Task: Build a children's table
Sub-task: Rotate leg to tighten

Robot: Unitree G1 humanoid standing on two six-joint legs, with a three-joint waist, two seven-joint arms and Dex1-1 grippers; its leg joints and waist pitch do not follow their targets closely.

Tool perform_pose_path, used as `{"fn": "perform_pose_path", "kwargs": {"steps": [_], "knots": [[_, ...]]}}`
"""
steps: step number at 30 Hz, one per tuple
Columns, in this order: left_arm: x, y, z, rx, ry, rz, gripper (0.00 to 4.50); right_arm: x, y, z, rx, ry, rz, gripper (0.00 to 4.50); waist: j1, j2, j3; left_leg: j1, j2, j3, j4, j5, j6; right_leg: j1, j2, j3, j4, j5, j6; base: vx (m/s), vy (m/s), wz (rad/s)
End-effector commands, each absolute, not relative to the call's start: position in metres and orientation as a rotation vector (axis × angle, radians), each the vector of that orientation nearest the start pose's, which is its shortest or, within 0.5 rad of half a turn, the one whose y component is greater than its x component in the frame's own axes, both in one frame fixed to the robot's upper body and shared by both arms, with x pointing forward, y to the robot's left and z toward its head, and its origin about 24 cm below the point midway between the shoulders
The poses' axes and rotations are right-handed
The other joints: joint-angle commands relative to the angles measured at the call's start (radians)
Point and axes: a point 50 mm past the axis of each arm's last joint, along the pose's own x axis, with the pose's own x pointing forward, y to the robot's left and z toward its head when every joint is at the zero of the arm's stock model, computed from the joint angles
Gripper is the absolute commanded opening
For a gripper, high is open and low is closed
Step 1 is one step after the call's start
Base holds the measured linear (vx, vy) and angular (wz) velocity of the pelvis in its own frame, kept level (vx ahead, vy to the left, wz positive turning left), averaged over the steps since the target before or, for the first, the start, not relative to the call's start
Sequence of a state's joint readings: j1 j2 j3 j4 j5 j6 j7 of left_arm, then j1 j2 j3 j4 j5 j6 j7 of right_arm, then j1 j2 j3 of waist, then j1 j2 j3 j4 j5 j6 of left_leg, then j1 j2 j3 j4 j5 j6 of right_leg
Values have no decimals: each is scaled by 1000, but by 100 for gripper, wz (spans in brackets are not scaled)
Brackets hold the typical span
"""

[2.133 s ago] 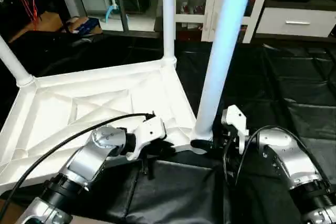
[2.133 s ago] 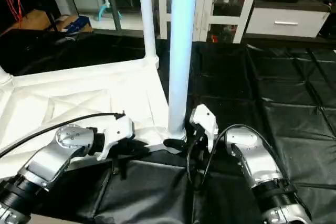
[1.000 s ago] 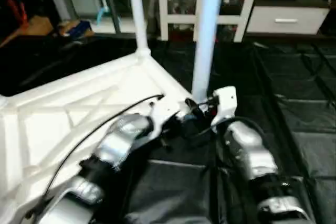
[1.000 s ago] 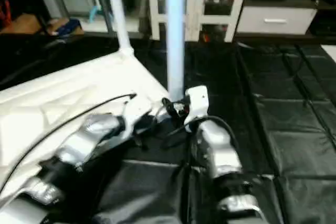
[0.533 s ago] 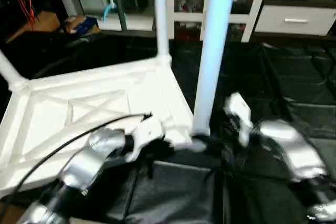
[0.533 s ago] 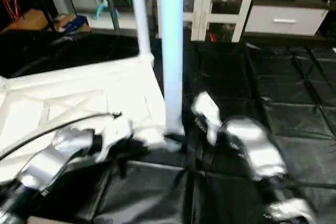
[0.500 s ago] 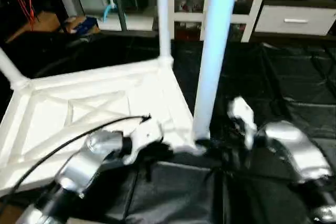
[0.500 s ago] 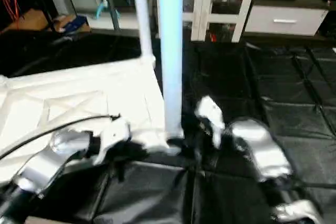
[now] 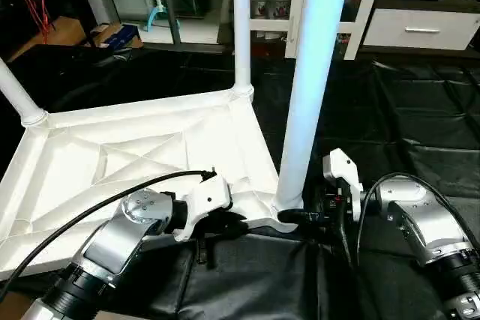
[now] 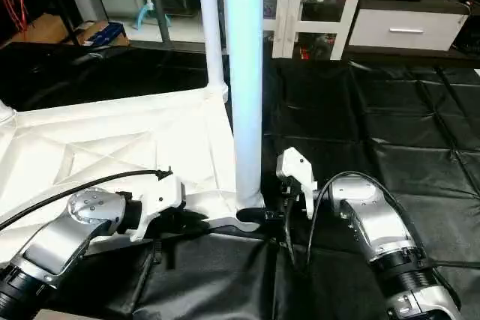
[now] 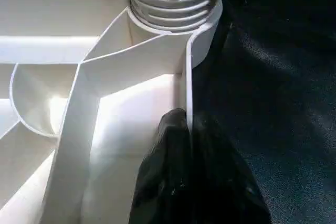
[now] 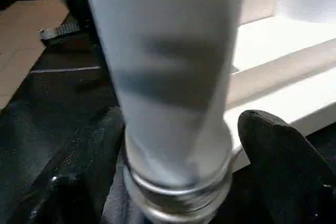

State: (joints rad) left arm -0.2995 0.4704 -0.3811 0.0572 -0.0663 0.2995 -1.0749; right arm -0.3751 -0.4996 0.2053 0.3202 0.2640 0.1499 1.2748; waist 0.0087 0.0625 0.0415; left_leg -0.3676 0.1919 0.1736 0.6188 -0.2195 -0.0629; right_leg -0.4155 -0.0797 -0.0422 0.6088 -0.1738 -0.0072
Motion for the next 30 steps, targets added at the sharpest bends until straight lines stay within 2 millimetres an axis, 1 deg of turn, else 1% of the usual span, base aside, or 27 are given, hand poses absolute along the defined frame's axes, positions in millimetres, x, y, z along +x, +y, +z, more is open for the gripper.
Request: {"fn": "perform_pose_path", "kwargs": {"steps": [1,4,5,6,9,10,13,16,17,18,19,20,21,23,24,25,26,27,28,29,30], "knots": [[255,116,55,403,396,-1396,0,279,-168,61,-180,339,1384,334,2,-12,-61,2,30,-5,-76,-128,105,59,-45,28,-62,-116,-280,0,0,0],[255,116,55,405,398,-1396,0,278,-169,58,-190,353,1393,318,3,-13,-60,2,29,-4,-75,-133,106,60,-45,29,-64,-126,-280,0,0,0],[255,116,55,405,398,-1396,0,278,-169,58,-190,353,1393,298,3,-13,-59,1,29,-4,-76,-139,104,60,-45,28,-65,-142,-277,0,0,0],[255,116,55,406,398,-1395,0,278,-169,58,-192,356,1395,291,2,-14,-59,2,29,-4,-76,-142,102,59,-45,28,-66,-148,-276,0,0,0],[256,116,55,407,400,-1395,0,278,-169,57,-194,360,1402,272,3,-13,-60,2,29,-4,-75,-137,101,59,-45,28,-65,-149,-274,0,0,0],[255,116,55,408,402,-1395,0,278,-168,57,-197,357,1398,267,2,-15,-60,2,29,-4,-75,-131,102,60,-45,28,-64,-143,-275,0,0,0],[255,116,54,410,404,-1394,0,281,-165,56,-199,335,1364,263,2,-13,-61,1,29,-4,-74,-130,102,59,-45,28,-64,-143,-276,0,0,0],[256,116,54,410,403,-1387,0,283,-163,55,-194,321,1334,262,0,-13,-58,3,29,-4,-77,-155,94,57,-45,28,-68,-183,-268,0,0,0],[257,116,54,412,400,-1373,0,285,-162,54,-194,310,1301,262,-1,-14,-57,1,29,-5,-77,-158,91,58,-45,28,-68,-192,-266,0,0,0],[259,115,53,416,396,-1354,0,288,-161,51,-199,305,1248,262,-2,-14,-57,0,29,-5,-78,-161,87,58,-45,28,-68,-201,-262,0,0,0],[263,113,52,420,388,-1326,0,292,-159,48,-206,295,1178,262,-6,-11,-55,1,27,-6,-79,-177,74,57,-47,28,-74,-245,-248,0,0,0],[263,113,52,420,388,-1326,0,292,-159,48,-206,295,1178,261,-10,-13,-53,2,25,-5,-80,-192,62,55,-45,28,-79,-283,-234,0,0,0],[269,111,50,437,382,-1283,0,297,-157,43,-199,292,1098,261,-10,-11,-54,4,25,-6,-81,-197,56,55,-45,28,-79,-294,-228,0,0,0],[281,107,46,462,386,-1194,0,304,-152,36,-184,289,961,261,-14,-10,-51,5,23,-5,-82,-212,41,50,-43,29,-84,-323,-217,0,0,0],[285,105,46,464,382,-1167,0,307,-149,34,-173,288,904,261,-16,-11,-52,8,21,-7,-83,-227,26,50,-44,27,-86,-353,-206,0,0,0],[288,102,46,465,379,-1140,0,310,-147,32,-162,289,845,261,-21,-8,-52,4,21,-9,-86,-229,17,52,-43,27,-87,-361,-193,0,0,0],[295,97,46,461,374,-1101,0,314,-142,29,-143,290,751,261,-24,-5,-53,6,22,-11,-86,-242,11,50,-44,28,-87,-361,-191,0,0,0],[300,91,47,456,366,-1067,0,318,-137,26,-132,293,660,261,-28,-6,-52,5,20,-10,-86,-242,7,47,-43,28,-88,-358,-191,0,0,0],[312,81,49,453,348,-989,0,324,-127,21,-101,313,511,261,-33,-9,-52,5,17,-11,-86,-246,-2,47,-42,27,-88,-366,-187,0,0,0],[313,80,49,452,346,-979,0,324,-126,20,-97,316,495,261,-35,-7,-55,8,15,-12,-86,-249,-10,46,-43,27,-91,-372,-182,0,0,0],[320,73,51,450,334,-932,0,327,-119,18,-74,329,412,261,-33,-10,-56,6,15,-13,-86,-246,-11,49,-45,27,-90,-367,-180,0,0,0]]}}
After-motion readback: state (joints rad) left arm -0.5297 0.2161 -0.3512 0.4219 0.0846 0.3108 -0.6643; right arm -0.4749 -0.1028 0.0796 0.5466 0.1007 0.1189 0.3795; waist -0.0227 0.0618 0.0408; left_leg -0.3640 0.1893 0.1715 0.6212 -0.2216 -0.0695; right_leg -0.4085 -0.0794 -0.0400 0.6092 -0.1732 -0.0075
